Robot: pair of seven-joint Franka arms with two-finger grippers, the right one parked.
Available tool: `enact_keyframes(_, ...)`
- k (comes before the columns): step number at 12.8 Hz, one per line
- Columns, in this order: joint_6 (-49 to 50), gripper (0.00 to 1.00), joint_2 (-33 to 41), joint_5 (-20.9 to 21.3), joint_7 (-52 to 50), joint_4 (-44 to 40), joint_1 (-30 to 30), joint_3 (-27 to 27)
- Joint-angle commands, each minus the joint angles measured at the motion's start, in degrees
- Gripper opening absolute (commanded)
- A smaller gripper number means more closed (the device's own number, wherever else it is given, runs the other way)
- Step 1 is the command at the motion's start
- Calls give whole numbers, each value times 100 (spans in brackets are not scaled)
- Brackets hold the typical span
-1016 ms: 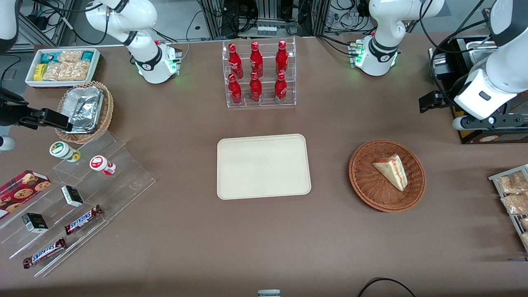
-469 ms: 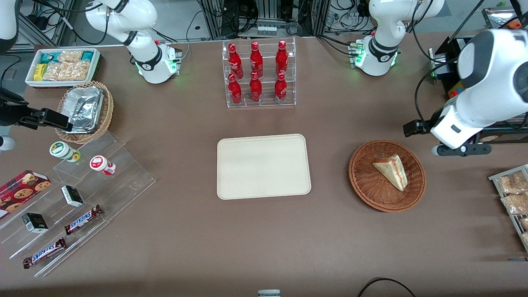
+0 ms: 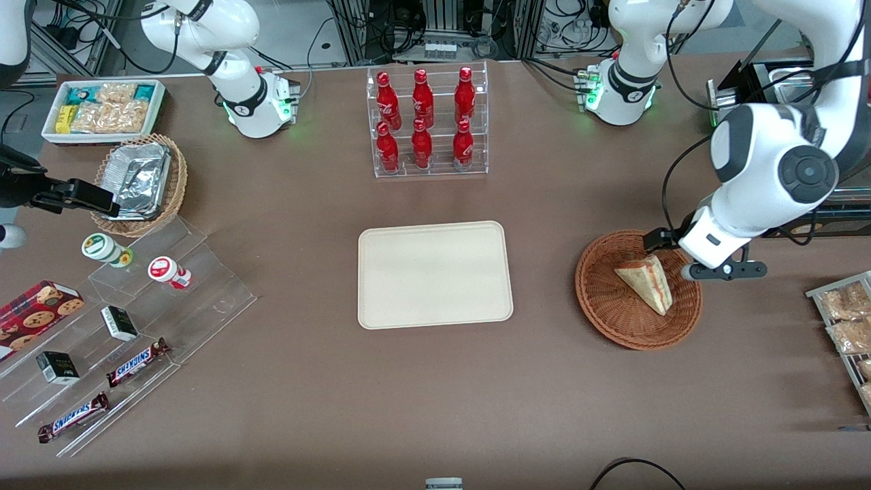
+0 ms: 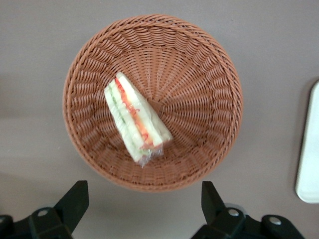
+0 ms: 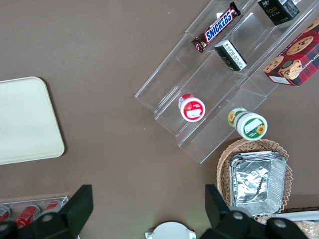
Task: Place sandwich from basket to tray
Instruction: 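Lower the open left gripper onto the sandwich and close on it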
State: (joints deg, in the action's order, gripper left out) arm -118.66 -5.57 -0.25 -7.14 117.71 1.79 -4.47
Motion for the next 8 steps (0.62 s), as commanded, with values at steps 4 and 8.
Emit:
enact_keyframes(4, -825, 100, -198, -1, -85, 481, -21, 34)
enact_keyframes(8, -1096, 100, -216, -1, -898, 629, -30, 34)
